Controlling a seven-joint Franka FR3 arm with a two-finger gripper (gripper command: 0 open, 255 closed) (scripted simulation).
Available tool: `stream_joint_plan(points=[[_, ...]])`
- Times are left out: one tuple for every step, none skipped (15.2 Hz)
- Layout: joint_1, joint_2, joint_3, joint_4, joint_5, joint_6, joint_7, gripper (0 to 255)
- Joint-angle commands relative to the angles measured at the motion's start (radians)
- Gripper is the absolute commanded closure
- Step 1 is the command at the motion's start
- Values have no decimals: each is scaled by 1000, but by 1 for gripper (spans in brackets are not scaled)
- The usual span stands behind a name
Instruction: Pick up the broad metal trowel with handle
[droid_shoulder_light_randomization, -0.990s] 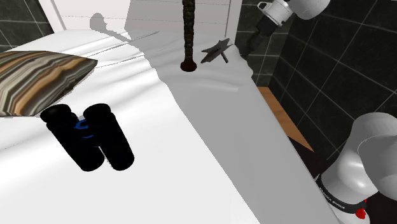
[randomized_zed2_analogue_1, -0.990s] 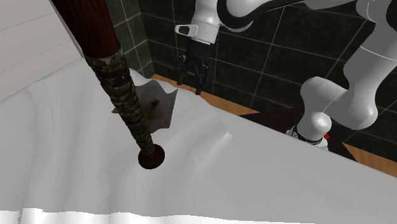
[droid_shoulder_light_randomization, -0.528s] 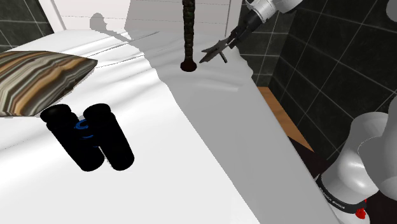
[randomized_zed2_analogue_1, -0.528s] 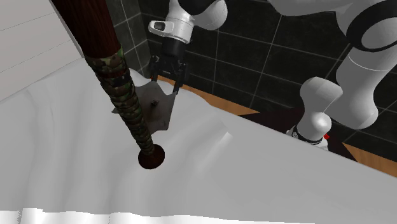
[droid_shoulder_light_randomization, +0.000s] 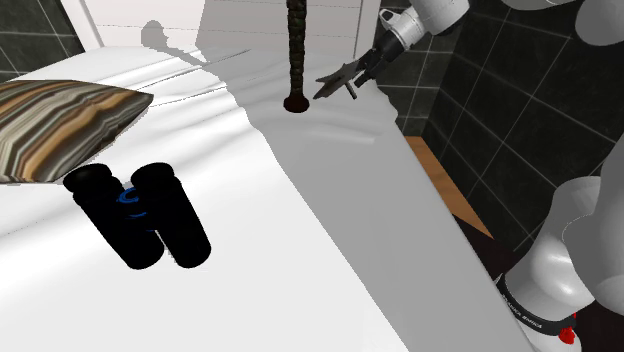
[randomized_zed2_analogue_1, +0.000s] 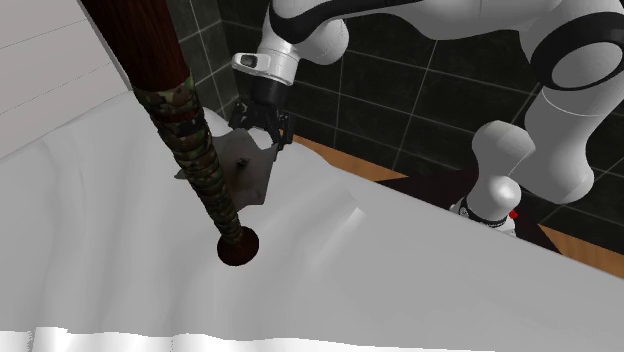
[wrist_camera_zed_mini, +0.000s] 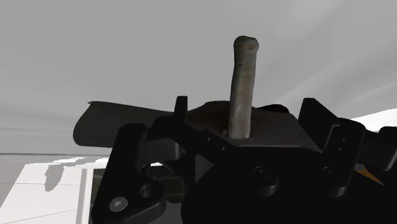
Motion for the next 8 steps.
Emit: stream_joint_plan(points=[[-1, 4, 1, -5, 6, 4, -8, 0], [0, 3, 1, -6, 5, 5, -7, 255], [-1, 3, 1, -6, 5, 5, -8, 255], [0, 3, 1, -7, 5, 5, -8, 255], [0, 3, 1, -7, 5, 5, -8, 255], [0, 3, 1, -7, 5, 6, -8, 255], [0, 3, 1, -7, 5, 6, -8, 255], [-1, 3, 1, -7, 5, 5, -8, 255]])
